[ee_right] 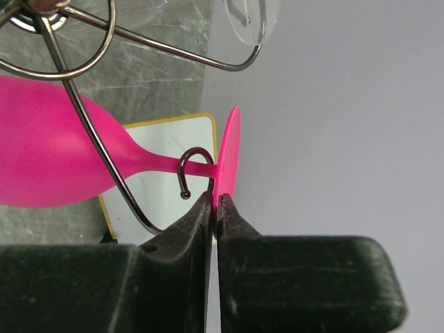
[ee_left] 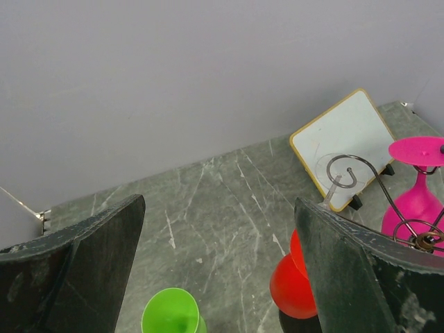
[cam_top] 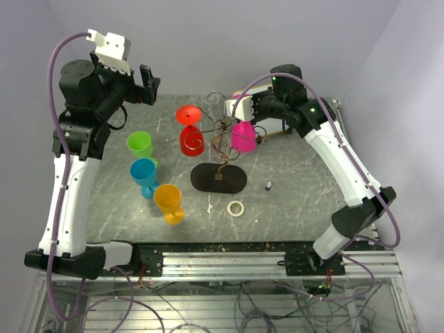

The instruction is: Place the wine glass upside down on the wine glass rack

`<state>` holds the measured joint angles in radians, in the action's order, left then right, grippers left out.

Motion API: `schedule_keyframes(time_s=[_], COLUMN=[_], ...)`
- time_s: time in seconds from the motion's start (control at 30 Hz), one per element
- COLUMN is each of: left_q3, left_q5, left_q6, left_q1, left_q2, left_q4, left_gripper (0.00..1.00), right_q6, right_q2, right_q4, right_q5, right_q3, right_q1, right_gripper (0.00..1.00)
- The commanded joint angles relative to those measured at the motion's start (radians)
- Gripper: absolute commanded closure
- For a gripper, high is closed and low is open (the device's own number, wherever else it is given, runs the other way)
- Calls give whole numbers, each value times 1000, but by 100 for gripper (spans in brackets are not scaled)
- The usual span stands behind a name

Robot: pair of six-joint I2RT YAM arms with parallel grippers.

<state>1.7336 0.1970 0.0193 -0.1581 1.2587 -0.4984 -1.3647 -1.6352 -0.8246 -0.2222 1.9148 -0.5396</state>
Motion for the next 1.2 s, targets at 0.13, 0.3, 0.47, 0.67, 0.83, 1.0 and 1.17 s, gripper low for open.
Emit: schedule_keyframes(time_s=[0.13, 0.3, 0.47, 0.67, 0.83, 1.0, 1.17], left_q3=[-21, -26, -36, -45, -61, -84, -97], left_q5=[34, 33, 34, 28, 29, 26, 9], left_q6=[8, 10, 14, 25, 32, 41, 55], left_q1=[9, 9, 10, 9, 10, 10, 11], left_q2=[-11, -8, -17, -26, -36, -43, -40], left_q4=[38, 41, 40, 39, 46, 57, 52], left_gripper=[1, 1, 1, 1, 1, 1, 1], right_q6=[-24, -24, -21, -13, 7, 24, 28], right_q2=[9, 18, 23, 27, 33, 43, 51], right_q4=[-54, -65, -70, -73, -70, -63, -79], right_q5=[-23, -36, -45, -60, -75, -88, -125], right_q3=[-3, -17, -23, -22, -19, -20, -17], right_q1=[-11, -11, -11, -11, -11, -11, -11], right_gripper=[93, 89, 82, 70, 61, 55, 50])
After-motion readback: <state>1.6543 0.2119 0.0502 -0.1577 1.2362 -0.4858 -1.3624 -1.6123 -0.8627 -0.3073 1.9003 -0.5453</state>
